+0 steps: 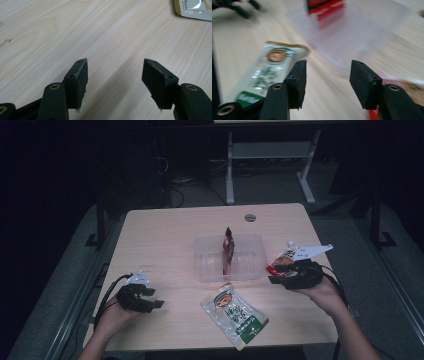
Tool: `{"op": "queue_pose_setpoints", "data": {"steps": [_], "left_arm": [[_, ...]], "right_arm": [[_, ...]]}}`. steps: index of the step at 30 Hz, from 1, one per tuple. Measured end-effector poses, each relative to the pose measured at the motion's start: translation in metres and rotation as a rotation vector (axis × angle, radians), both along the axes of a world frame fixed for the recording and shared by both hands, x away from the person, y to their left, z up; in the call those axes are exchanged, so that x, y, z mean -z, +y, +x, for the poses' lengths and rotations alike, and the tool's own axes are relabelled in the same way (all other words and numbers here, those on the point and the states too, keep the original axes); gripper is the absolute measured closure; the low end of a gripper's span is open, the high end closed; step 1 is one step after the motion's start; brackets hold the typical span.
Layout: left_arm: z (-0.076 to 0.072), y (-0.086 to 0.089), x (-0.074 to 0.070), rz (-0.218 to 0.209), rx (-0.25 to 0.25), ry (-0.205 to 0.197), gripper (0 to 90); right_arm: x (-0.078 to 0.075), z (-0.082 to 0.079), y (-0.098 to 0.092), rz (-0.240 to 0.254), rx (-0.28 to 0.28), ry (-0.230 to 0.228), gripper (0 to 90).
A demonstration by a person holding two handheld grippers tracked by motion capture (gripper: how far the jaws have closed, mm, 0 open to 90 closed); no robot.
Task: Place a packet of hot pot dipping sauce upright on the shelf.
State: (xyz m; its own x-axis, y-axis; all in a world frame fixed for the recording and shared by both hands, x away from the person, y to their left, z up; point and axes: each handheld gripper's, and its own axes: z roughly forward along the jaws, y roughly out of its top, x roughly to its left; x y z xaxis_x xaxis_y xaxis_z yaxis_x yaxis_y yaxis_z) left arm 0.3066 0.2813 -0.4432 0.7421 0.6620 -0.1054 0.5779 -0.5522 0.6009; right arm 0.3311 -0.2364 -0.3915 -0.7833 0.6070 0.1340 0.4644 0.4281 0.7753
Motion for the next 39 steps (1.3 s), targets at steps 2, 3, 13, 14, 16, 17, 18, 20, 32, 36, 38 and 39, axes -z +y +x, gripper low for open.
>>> {"op": "queue_pose_setpoints", "data": {"steps": [2, 3, 13, 14, 16, 17, 18, 20, 32, 36, 38, 39], "left_arm": [[0.001, 0.0, 0.0, 0.0, -0.002, 0.001, 37.5], [0.001, 0.0, 0.001, -0.001, -0.001, 0.001, 37.5], [0.002, -0.001, 0.003, -0.004, 0.001, 0.01, 37.5], [0.002, -0.001, 0.003, -0.003, 0.001, 0.01, 37.5], [0.002, 0.0, 0.004, -0.003, 0.002, 0.01, 37.5], [0.002, -0.001, 0.003, -0.002, 0.001, 0.011, 37.5], [0.002, -0.001, 0.003, -0.002, 0.001, 0.011, 37.5], [0.002, -0.001, 0.004, -0.004, -0.001, 0.012, 37.5], [0.001, 0.0, 0.004, 0.001, -0.001, 0.012, 37.5], [0.001, -0.001, 0.003, 0.006, 0.009, 0.011, 37.5], [0.001, -0.001, 0.003, 0.006, 0.005, 0.011, 37.5], [0.001, -0.001, 0.003, 0.006, 0.005, 0.01, 37.4]], "right_arm": [[0.001, 0.005, -0.007, -0.01, 0.031, -0.001, 51.5], [0.002, 0.008, -0.011, -0.019, 0.057, 0.003, 52.9], [0.025, 0.05, -0.034, -0.108, 0.259, 0.024, 85.0], [0.028, 0.054, -0.035, -0.125, 0.271, 0.025, 87.3], [0.035, 0.061, -0.036, -0.151, 0.279, 0.028, 89.6], [0.037, 0.063, -0.036, -0.159, 0.286, 0.041, 89.6], [0.041, 0.067, -0.036, -0.171, 0.284, 0.043, 89.7], [0.047, 0.072, -0.035, -0.197, 0.29, 0.045, 89.7], [0.068, 0.086, -0.03, -0.266, 0.293, 0.09, 89.9], [0.069, 0.087, -0.026, -0.305, 0.297, 0.09, 90.0], [0.068, 0.087, -0.023, -0.332, 0.285, 0.089, 90.0], [0.067, 0.086, -0.022, -0.339, 0.282, 0.089, 90.0]]}}
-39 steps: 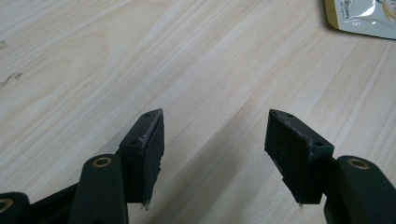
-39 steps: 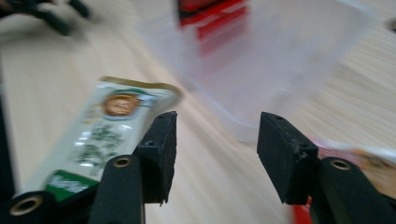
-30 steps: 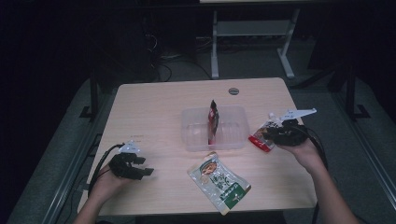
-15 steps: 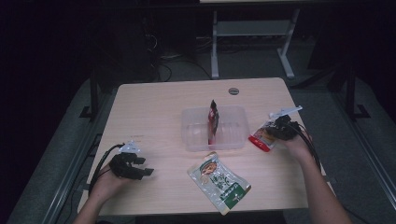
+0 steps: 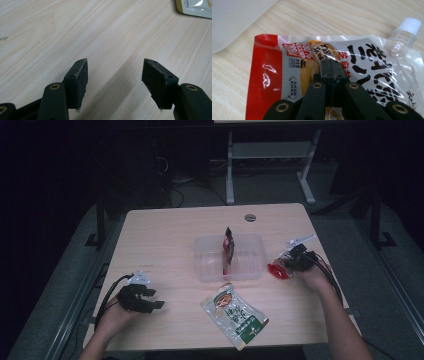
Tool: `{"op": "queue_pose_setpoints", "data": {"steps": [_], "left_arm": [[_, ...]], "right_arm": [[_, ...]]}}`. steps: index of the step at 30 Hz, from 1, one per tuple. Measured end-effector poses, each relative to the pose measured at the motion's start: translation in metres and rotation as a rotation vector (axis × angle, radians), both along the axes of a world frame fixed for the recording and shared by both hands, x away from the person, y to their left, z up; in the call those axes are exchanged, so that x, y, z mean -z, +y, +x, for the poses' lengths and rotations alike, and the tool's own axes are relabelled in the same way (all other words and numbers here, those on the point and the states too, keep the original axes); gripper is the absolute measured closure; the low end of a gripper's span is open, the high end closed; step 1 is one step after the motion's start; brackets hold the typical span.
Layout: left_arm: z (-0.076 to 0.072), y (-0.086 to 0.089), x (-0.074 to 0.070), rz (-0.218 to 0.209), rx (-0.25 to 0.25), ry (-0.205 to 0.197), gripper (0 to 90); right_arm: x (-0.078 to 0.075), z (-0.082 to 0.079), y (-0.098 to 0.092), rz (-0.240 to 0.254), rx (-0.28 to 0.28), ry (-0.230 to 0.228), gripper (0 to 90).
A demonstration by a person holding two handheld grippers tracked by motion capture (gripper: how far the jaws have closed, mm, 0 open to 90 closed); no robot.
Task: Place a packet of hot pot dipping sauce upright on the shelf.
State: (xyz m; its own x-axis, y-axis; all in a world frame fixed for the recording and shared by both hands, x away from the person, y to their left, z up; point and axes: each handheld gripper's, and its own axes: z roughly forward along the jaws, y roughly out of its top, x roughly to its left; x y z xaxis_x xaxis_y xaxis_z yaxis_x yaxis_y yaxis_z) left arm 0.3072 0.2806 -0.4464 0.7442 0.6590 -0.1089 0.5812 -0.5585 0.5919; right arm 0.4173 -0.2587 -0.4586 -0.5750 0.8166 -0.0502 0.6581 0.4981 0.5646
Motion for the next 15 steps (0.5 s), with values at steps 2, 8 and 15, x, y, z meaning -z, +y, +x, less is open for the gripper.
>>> {"op": "queue_pose_setpoints", "data": {"steps": [2, 8, 15], "left_arm": [[0.0, 0.0, 0.0, -0.002, -0.001, -0.001, 37.5], [0.0, 0.001, 0.0, -0.002, -0.002, -0.001, 37.4], [-0.001, 0.0, -0.001, -0.003, -0.001, -0.002, 37.4]], "right_arm": [[-0.001, -0.001, 0.0, -0.004, -0.011, 0.005, 90.0], [-0.003, -0.011, -0.001, -0.005, -0.047, 0.041, 89.9], [-0.006, -0.03, 0.002, -0.034, -0.105, 0.072, 89.9]]}}
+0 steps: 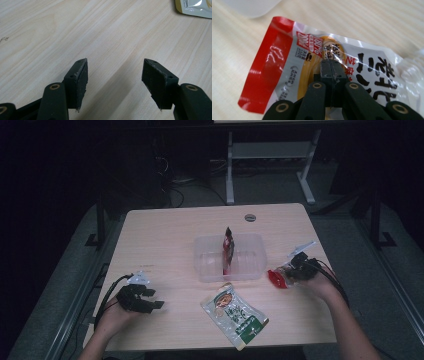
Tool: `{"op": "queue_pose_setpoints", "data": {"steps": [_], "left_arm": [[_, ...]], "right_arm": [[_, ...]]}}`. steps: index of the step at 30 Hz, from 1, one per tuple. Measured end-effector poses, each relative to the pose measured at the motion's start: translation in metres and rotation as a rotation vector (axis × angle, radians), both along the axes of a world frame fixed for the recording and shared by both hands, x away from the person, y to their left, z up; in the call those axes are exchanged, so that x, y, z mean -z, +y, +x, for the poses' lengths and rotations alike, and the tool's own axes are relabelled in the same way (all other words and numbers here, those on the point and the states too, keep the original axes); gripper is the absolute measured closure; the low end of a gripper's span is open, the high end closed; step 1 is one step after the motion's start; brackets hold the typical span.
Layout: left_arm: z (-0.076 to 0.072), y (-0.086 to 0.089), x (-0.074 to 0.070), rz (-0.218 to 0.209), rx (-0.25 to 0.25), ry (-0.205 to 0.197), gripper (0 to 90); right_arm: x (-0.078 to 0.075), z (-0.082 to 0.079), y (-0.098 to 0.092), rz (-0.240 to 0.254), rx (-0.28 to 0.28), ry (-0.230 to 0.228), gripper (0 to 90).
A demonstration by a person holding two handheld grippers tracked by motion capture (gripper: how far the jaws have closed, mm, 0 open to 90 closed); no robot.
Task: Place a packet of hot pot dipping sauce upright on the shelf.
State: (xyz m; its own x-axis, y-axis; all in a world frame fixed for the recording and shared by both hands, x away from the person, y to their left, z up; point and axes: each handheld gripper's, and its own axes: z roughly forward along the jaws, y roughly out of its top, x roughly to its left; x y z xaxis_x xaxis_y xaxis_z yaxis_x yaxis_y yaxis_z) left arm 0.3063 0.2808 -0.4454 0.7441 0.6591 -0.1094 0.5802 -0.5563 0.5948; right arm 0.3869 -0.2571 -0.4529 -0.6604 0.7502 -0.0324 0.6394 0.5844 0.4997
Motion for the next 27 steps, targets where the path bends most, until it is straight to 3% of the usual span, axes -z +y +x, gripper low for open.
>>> {"op": "queue_pose_setpoints", "data": {"steps": [11, 27], "left_arm": [[0.0, -0.002, -0.001, 0.004, 0.007, 0.0, 37.4], [0.0, -0.006, 0.0, 0.004, 0.023, 0.002, 37.4]], "right_arm": [[-0.001, -0.033, 0.013, -0.002, -0.104, 0.015, 89.9], [0.0, -0.044, 0.042, 0.049, -0.232, 0.028, 89.9]]}}
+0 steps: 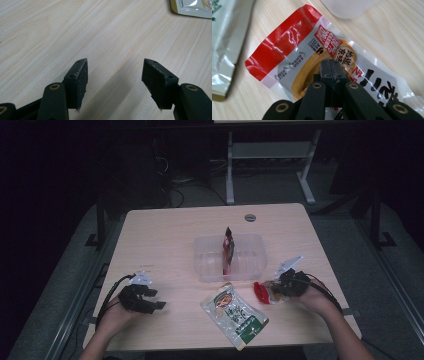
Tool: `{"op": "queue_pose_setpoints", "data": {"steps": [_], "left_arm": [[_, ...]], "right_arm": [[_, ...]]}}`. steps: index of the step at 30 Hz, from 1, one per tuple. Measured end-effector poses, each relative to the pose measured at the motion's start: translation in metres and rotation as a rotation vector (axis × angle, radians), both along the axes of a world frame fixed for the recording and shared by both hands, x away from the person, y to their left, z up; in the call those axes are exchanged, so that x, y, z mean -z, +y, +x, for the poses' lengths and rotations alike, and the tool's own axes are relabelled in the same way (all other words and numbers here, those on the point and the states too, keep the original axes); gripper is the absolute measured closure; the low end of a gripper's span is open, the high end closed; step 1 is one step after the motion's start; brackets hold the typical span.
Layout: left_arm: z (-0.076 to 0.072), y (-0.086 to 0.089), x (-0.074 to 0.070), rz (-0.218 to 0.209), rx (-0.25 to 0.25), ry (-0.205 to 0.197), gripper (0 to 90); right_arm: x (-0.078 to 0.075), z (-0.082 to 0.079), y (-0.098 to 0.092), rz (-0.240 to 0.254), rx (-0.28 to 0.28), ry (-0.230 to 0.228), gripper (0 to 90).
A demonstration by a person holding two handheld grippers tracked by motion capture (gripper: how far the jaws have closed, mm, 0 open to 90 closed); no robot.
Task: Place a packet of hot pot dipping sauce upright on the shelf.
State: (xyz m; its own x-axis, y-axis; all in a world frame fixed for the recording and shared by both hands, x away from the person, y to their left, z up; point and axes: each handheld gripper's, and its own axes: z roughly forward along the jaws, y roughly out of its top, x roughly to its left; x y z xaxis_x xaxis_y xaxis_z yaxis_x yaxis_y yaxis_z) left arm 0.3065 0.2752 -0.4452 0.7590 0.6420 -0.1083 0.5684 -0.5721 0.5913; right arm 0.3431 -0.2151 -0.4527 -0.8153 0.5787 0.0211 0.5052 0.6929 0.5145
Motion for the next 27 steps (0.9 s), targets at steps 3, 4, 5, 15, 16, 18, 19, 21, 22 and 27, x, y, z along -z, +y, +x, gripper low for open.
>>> {"op": "queue_pose_setpoints", "data": {"steps": [3, 4, 5, 15, 16, 18, 19, 21, 22, 27], "left_arm": [[0.0, -0.001, 0.0, -0.008, -0.001, -0.002, 37.4], [0.0, -0.001, 0.0, -0.008, -0.002, -0.002, 37.4], [-0.001, -0.001, 0.0, -0.011, 0.0, -0.001, 37.4], [-0.003, -0.01, -0.006, -0.048, 0.04, -0.005, 37.5], [-0.003, -0.011, -0.007, -0.051, 0.049, -0.005, 37.7], [-0.004, -0.016, -0.01, -0.072, 0.055, -0.013, 38.8], [-0.005, -0.02, -0.012, -0.087, 0.062, -0.014, 39.7], [-0.006, -0.028, -0.016, -0.111, 0.079, -0.016, 43.8], [-0.006, -0.033, -0.017, -0.122, 0.09, -0.024, 46.2], [-0.004, -0.062, -0.025, -0.128, 0.15, -0.023, 63.5]], "right_arm": [[0.0, -0.002, 0.009, 0.008, -0.021, -0.002, 89.9], [0.0, -0.002, 0.012, 0.01, -0.031, -0.003, 89.8], [0.0, -0.003, 0.014, 0.012, -0.038, -0.004, 89.8], [0.001, -0.006, 0.041, 0.005, -0.104, -0.032, 89.8], [0.001, -0.006, 0.041, 0.001, -0.113, -0.041, 89.8], [-0.002, -0.006, 0.038, 0.027, -0.107, -0.036, 89.8], [-0.003, -0.006, 0.036, 0.044, -0.097, -0.033, 89.7], [-0.011, -0.007, 0.03, 0.098, -0.058, -0.027, 85.0], [-0.014, -0.008, 0.026, 0.117, -0.044, -0.029, 82.8], [-0.025, -0.014, 0.004, 0.166, 0.031, -0.033, 68.3]]}}
